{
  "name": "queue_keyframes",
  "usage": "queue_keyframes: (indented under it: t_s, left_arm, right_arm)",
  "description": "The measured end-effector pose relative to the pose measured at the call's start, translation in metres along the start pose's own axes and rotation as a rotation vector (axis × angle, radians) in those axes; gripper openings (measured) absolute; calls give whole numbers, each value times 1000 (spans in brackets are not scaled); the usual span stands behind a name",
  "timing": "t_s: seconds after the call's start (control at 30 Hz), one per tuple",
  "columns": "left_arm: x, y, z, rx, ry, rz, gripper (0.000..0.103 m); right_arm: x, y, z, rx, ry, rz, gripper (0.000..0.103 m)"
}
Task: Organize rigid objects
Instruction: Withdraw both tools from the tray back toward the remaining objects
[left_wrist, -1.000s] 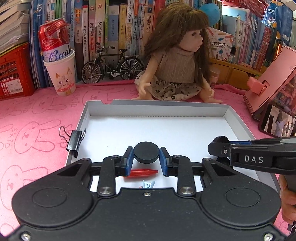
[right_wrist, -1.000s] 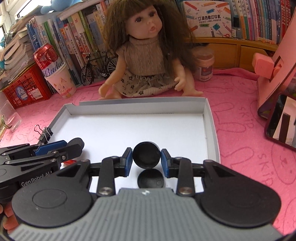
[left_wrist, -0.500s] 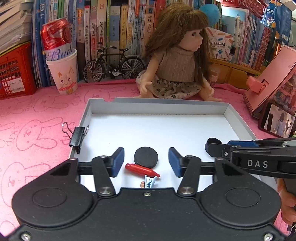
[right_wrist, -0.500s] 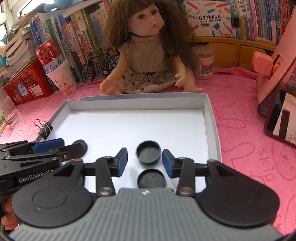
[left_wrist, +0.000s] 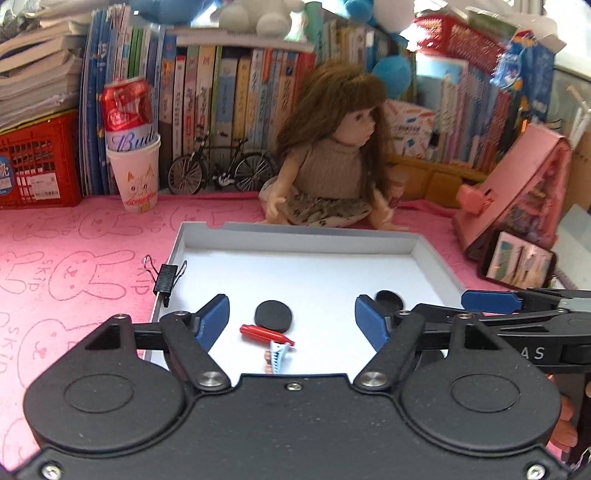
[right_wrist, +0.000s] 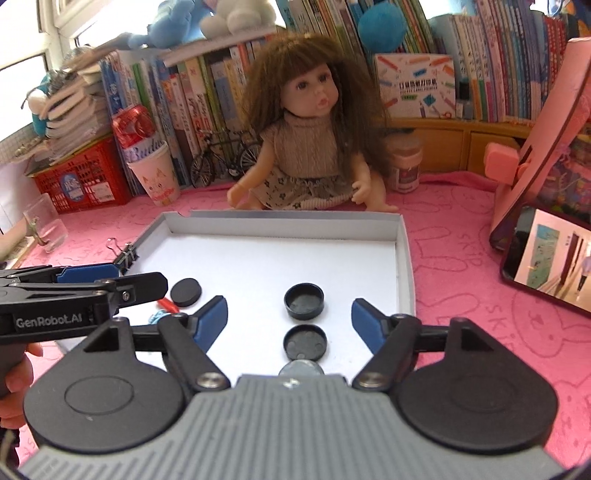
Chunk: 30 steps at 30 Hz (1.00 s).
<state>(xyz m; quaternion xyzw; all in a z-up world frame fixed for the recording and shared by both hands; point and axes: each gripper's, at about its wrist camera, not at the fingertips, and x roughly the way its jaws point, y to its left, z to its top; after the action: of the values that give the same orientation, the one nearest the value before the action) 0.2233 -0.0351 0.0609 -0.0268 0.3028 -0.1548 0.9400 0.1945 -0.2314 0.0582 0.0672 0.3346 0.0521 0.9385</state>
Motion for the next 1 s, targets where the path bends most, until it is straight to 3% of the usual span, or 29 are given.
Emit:
queue_keyframes:
  t_s: [0.27, 0.6, 1.0]
  left_arm:
    - [-36, -6, -19, -51, -43, -43, 75]
    - [-72, -14, -43, -38, -73, -61, 75]
    - [-103, -14, -78, 1, -82, -10, 75]
  right_arm:
    - [-32, 7, -15, -40, -70, -1, 87]
    - [-64, 14, -33, -61, -127, 7, 88]
    - [-88, 21, -68, -77, -167, -6, 89]
